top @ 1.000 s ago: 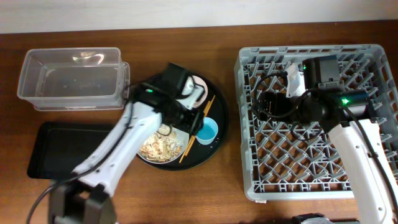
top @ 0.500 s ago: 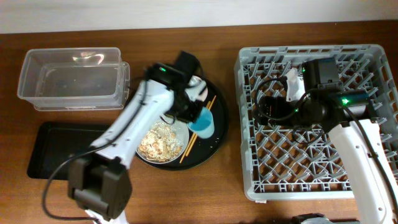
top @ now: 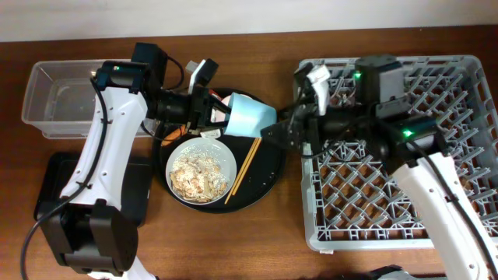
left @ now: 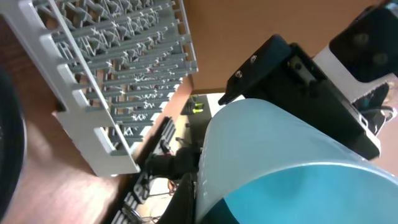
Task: Sort waste into correct bins and load items into the dishwasher rack
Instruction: 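Carry the blue cup into the rack and set it down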
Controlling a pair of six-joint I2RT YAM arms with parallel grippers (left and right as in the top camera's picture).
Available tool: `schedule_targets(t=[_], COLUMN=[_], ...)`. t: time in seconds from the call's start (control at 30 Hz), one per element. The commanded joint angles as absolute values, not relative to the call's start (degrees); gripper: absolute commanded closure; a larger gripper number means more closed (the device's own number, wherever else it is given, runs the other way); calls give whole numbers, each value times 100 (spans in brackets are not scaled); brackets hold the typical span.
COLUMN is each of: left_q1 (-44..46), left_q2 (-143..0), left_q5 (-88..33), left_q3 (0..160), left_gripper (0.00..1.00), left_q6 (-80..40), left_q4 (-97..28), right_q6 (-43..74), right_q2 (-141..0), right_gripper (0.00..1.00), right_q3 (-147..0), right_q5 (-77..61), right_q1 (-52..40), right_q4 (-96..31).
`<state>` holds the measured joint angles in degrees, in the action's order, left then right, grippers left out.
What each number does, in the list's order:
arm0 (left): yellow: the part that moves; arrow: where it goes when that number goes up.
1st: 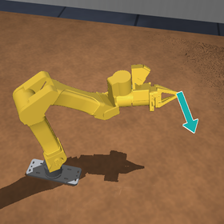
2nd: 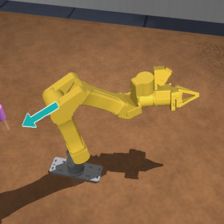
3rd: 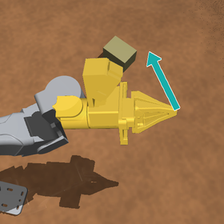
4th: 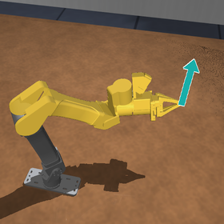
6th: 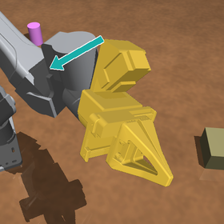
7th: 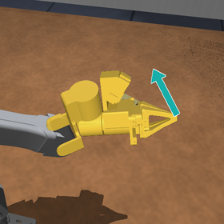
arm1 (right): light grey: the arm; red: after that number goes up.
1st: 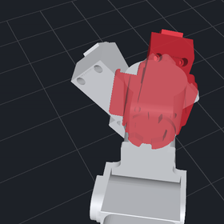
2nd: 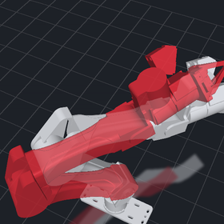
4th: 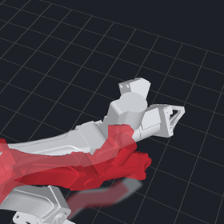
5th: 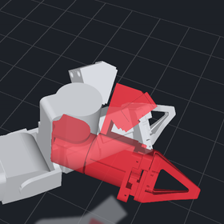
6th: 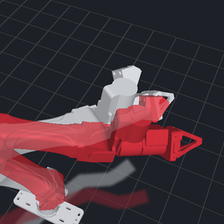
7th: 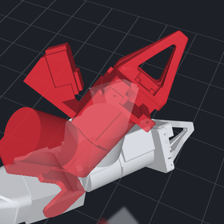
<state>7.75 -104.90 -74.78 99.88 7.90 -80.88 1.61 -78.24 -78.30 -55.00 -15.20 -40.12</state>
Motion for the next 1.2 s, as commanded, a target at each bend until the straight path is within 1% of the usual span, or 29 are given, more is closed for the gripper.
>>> schedule_targets(t=[0.0, 0.07, 0.1, 0.13, 0.2, 0.23, 0.27, 0.3, 0.33, 0.37, 0.43, 0.47, 0.5, 0.53, 0.57, 0.63, 0.67, 0.7, 0.73, 0.77, 0.83, 0.9, 1.0, 1.07, 1.13, 1.17], left_q1=[786, 786, 788, 786, 786, 786, 786, 786, 786, 786, 786, 786, 786, 786, 786, 786, 786, 786, 786, 781, 781, 781, 781, 781, 781, 781], left_q2=[-10543, -10543, -10543, -10543, -10543, -10543, -10543, -10543, -10543, -10543, -10543, -10543, -10543, -10543, -10543, -10543, -10543, -10543, -10543, -10543, -10543, -10543, -10543, -10543, -10543, -10543], left_q5=[-7719, -7738, -7817, -7944, -7977, -7981, -7999, -8023, -8018, -8020, -8023, -8020, -8020, -8020, -8020, -8018, -8014, -7981, -7940, -7872, -7660, -7594, -7404, -7402, -7284, -7196], left_q3=[10022, 10022, 10022, 10022, 10022, 10022, 10022, 10022, 10022, 10022, 10022, 10022, 10022, 10022, 10022, 10022, 10022, 10022, 10022, 10022, 10022, 10022, 10022, 10022, 10022, 10022], left_gripper=[100, 100, 100, 100, 100, 100, 100, 100, 100, 100, 100, 100, 100, 100, 100, 100, 89, 37, 5, 1, 1, 1, 1, 1, 1, 1], left_q6=[917, 917, 917, 917, 969, 998, 1000, 1000, 1000, 1000, 1000, 1000, 1000, 1000, 1000, 1000, 1000, 998, 998, 998, 998, 998, 998, 998, 998, 998], left_q4=[-8337, -8364, -8364, -8359, -8320, -8320, -8318, -8305, -8298, -8300, -8300, -8298, -8296, -8281, -8254, -8252, -8252, -8221, -8141, -8053, -8014, -8012, -7918, -7907, -7907, -7900], right_q6=[239, 237, 237, 237, 237, 237, 235, 237, 237, 237, 237, 237, 237, 235, 235, 235, 235, 237, 237, 239, 353, 399, 1002, 1000, 1035, 1374], right_q2=[-7736, -7736, -7758, -7793, -7835, -7832, -7832, -7832, -7832, -7830, -7830, -7832, -7832, -7832, -7830, -7813, -7767, -7640, -7489, -7234, -6807, -6532, -6333, -6466, -6678, -6834], right_gripper=[16, 16, 20, 30, 33, 32, 19, 12, 7, 1, 2, 10, 25, 36, 41, 44, 47, 48, 49, 49, 52, 52, 52, 53, 53, 53], right_q3=[-7909, -7909, -7909, -7909, -7909, -7909, -7909, -7909, -7909, -7909, -7909, -7909, -7909, -7909, -7909, -7909, -7909, -7909, -7909, -7909, -7909, -7909, -7909, -7909, -7909, -7909], right_q5=[-5052, -5048, -5048, -5050, -5046, -5030, -5019, -4860, -4672, -4473, -4582, -4742, -4943, -5129, -5242, -5356, -5334, -5336, -5334, -5297, -4877, -4416, -3352, -2812, -1761, -1011], right_q1=[-1765, -1892, -1984, -2073, -2202, -2211, -2211, -2206, -2204, -2143, -1992, -1979, -1990, -1990, -1990, -1984, -1955, -1815, -1636, -1321, -635, 27, 1507, 2241, 2718, 2860], right_q4=[-3562, -3347, -3291, -3293, -3371, -3406, -3448, -3514, -3553, -3599, -3601, -3597, -3597, -3597, -3597, -3594, -3594, -3601, -3621, -3712, -4233, -4901, -6416, -7363, -8086, -8309])
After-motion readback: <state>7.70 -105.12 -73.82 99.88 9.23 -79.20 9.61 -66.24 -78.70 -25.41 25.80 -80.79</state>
